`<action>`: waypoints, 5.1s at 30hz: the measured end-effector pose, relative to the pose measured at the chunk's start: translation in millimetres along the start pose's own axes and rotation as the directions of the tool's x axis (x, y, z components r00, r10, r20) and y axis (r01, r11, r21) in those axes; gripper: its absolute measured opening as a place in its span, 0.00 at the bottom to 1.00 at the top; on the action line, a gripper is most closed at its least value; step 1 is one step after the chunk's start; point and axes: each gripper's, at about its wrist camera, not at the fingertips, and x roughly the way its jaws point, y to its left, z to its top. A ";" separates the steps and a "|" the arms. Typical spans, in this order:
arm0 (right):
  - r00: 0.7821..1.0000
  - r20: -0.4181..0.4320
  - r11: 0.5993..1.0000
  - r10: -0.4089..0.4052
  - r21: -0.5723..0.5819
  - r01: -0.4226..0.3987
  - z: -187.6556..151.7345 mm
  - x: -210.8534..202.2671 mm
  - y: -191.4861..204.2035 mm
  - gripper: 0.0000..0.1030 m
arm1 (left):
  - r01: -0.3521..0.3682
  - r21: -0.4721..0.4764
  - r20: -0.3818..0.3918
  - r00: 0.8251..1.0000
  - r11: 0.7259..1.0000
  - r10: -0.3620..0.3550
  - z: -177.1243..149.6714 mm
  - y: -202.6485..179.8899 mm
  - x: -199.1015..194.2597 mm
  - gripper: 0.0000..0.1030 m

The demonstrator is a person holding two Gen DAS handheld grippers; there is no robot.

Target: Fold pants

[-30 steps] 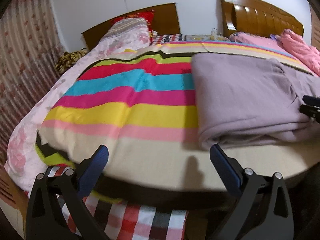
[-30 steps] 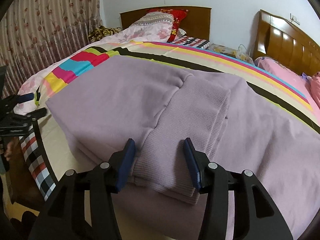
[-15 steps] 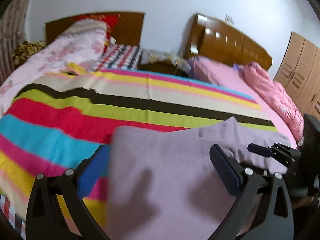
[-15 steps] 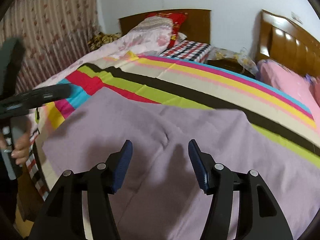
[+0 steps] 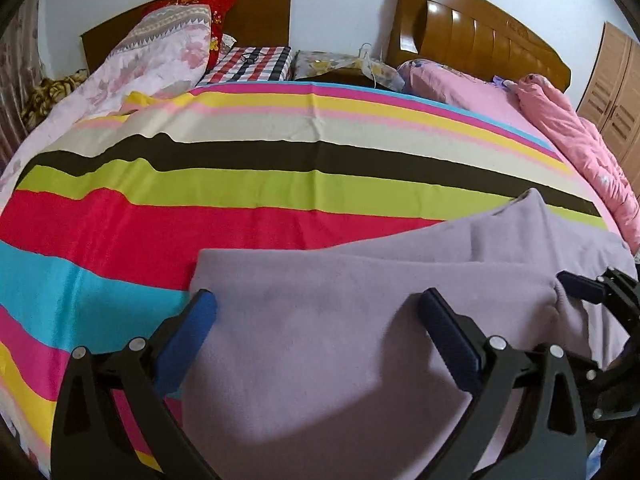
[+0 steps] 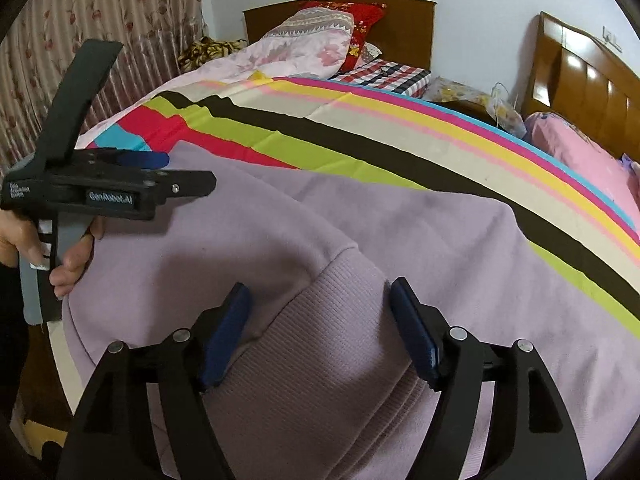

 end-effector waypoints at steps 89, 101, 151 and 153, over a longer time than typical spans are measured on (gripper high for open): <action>0.962 0.042 0.905 -0.271 0.353 0.240 -112.9 -155.8 -186.7 0.92 | 0.069 0.327 0.030 0.996 0.942 -0.084 72.7 -240.1 22.7 0.95; 0.982 0.060 0.951 -0.180 0.266 0.158 -155.8 -156.4 -121.5 0.92 | -0.140 0.374 0.192 0.979 0.917 0.071 -69.4 -182.4 -91.7 0.98; 0.946 -0.034 0.925 -0.321 0.203 0.322 -144.9 -128.6 -85.6 0.95 | 0.023 0.216 0.094 0.995 0.976 -0.045 -106.7 -128.8 -60.9 0.99; 0.923 -0.070 0.902 -0.379 0.193 0.385 -153.6 -121.2 -97.7 0.95 | 0.023 0.216 0.094 0.995 0.976 -0.044 -106.8 -129.0 -60.8 0.99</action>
